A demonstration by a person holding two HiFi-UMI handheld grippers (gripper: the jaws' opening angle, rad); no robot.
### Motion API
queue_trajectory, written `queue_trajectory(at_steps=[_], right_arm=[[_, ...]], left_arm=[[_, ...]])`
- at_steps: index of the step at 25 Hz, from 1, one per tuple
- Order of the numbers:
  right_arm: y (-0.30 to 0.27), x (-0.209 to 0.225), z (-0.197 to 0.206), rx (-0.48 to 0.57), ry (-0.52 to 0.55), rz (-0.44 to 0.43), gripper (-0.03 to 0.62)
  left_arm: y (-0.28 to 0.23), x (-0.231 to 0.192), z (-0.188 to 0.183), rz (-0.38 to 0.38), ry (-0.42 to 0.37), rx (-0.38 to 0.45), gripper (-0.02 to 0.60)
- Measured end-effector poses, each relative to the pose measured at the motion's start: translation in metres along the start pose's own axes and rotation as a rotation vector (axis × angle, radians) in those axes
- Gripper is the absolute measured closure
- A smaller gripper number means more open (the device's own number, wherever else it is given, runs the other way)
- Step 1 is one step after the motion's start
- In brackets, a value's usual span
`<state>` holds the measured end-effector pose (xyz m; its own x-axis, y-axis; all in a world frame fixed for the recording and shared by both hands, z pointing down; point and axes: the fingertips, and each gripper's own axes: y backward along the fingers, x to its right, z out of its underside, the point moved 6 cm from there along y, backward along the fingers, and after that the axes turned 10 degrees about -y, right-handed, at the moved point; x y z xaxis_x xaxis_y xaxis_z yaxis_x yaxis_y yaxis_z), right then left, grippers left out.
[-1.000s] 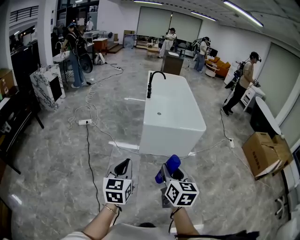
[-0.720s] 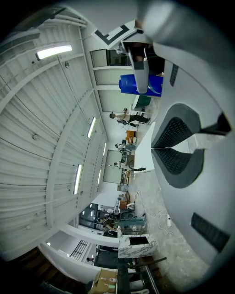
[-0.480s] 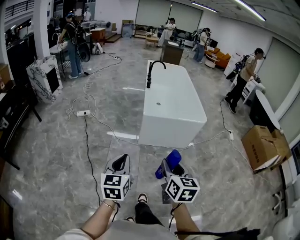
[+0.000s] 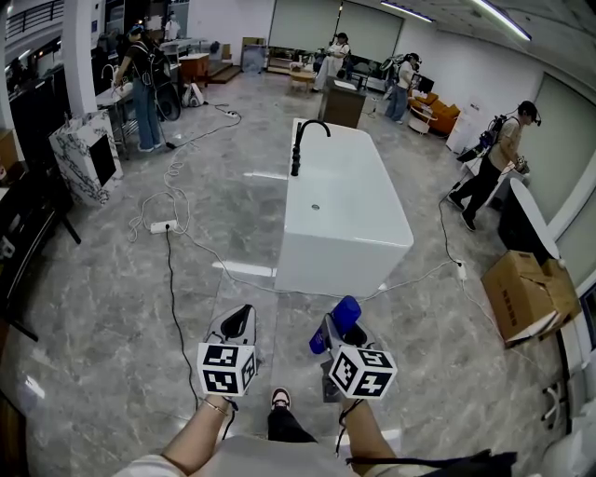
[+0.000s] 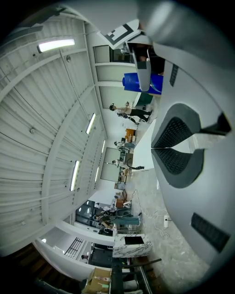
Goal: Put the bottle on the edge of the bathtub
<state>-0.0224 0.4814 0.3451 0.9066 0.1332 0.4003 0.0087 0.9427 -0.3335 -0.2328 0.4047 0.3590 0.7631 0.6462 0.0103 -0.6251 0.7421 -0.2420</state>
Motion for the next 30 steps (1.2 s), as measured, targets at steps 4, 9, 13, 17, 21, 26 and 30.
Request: queue_trajectory(at_steps=[4, 9, 13, 17, 21, 26, 30], right_arm=[[-0.017, 0.01, -0.01, -0.002, -0.001, -0.006, 0.422], [-0.043, 0.018, -0.025, -0.005, 0.0, -0.017, 0.422], [-0.061, 0.029, -0.037, -0.008, -0.003, -0.022, 0.422], [-0.079, 0.031, -0.045, -0.01, -0.013, -0.033, 0.422], [-0.094, 0.035, -0.054, -0.011, -0.014, -0.04, 0.422], [-0.109, 0.042, -0.07, -0.014, -0.005, -0.054, 0.422], [-0.122, 0.038, -0.08, -0.007, 0.019, -0.07, 0.422]], left_arm=[[-0.019, 0.001, -0.001, 0.003, 0.004, -0.008, 0.565], [-0.049, -0.001, -0.005, 0.011, 0.002, -0.023, 0.565], [-0.07, 0.003, -0.015, 0.017, -0.024, -0.018, 0.565], [-0.087, -0.004, -0.021, 0.013, -0.029, -0.02, 0.565], [-0.101, -0.01, -0.025, 0.004, -0.034, -0.024, 0.565], [-0.122, -0.012, -0.036, -0.009, -0.03, -0.017, 0.565], [-0.135, -0.018, -0.043, -0.006, -0.034, -0.005, 0.565]])
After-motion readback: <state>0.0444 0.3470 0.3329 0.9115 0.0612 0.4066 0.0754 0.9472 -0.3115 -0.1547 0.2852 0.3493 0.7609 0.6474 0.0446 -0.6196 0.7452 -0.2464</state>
